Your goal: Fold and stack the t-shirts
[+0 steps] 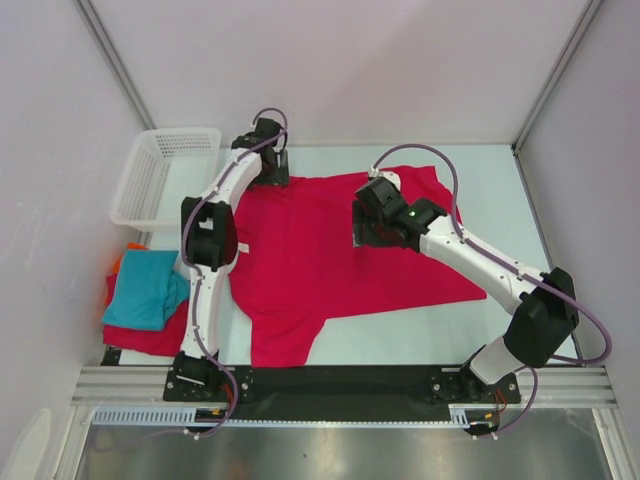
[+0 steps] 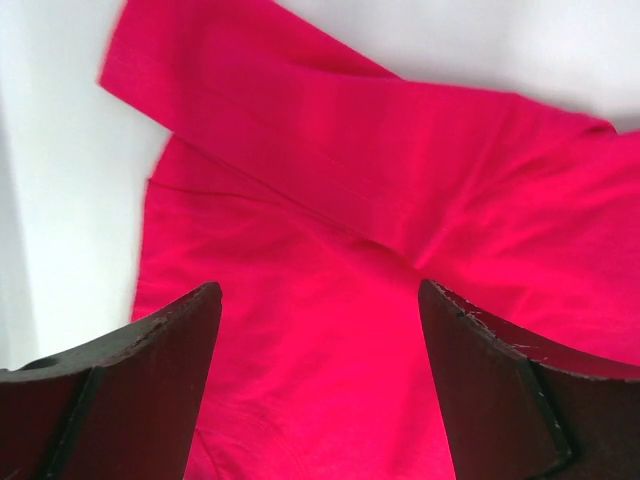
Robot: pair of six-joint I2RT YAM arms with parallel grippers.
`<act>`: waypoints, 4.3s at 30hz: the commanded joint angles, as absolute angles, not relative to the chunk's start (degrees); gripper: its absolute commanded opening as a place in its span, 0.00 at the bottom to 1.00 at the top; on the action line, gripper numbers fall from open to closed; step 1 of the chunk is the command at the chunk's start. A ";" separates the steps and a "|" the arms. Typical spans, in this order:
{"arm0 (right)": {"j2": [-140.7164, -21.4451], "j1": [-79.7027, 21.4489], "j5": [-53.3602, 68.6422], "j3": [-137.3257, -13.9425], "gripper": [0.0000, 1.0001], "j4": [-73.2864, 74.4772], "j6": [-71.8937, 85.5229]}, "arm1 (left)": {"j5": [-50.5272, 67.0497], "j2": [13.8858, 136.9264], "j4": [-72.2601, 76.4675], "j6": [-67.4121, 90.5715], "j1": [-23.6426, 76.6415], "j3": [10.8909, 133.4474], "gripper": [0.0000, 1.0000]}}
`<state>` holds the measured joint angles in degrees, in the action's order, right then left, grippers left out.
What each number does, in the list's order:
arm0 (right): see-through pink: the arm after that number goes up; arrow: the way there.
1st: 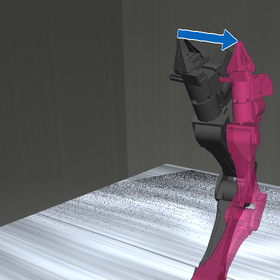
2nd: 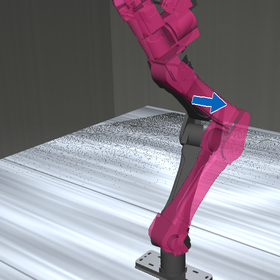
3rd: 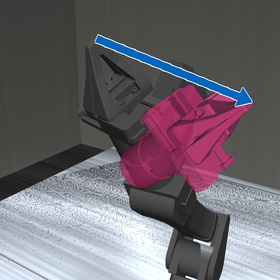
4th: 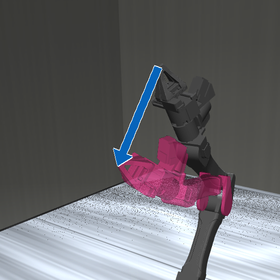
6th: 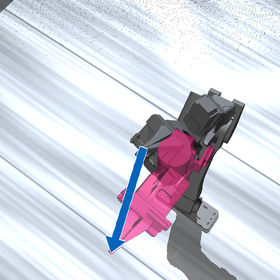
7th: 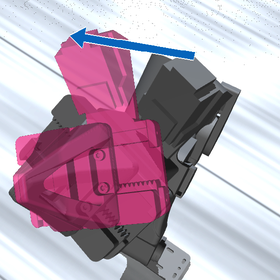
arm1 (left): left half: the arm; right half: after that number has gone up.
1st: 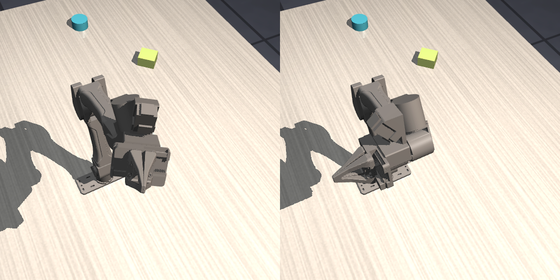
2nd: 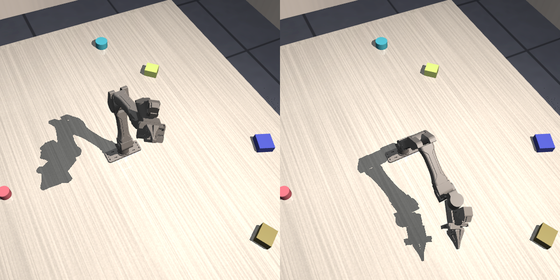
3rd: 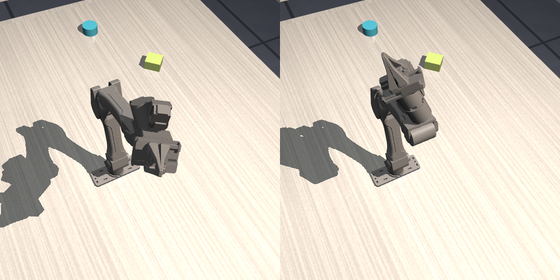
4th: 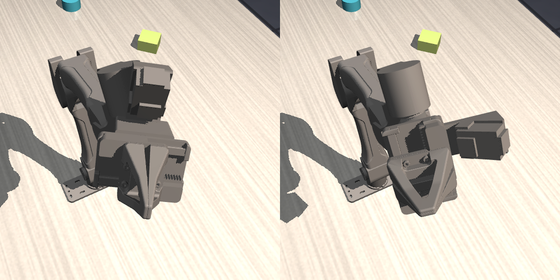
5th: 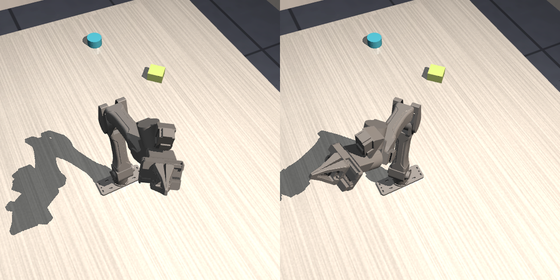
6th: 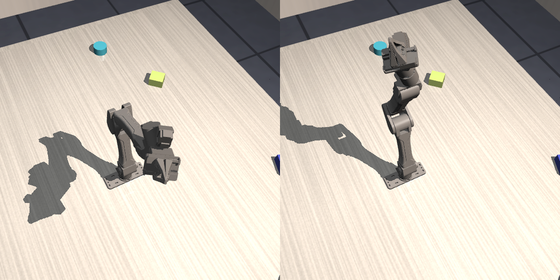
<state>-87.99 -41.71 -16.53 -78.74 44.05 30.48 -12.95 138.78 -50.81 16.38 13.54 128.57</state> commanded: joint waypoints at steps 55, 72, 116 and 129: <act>-94.66 -42.01 -18.81 -83.15 0.70 44.65 29.44 | -21.71 136.06 -36.39 18.28 16.26 120.24 0.54; -95.10 -42.36 -19.25 -83.06 0.69 45.26 28.57 | -22.50 136.84 -34.19 16.53 16.26 123.13 0.59; -98.96 -42.80 -19.60 -86.31 0.68 47.46 28.12 | -12.83 139.83 -29.53 15.82 17.58 119.18 0.15; -99.67 -43.07 -18.72 -86.57 0.68 47.20 28.04 | -26.87 137.64 -30.76 18.28 17.58 120.50 0.00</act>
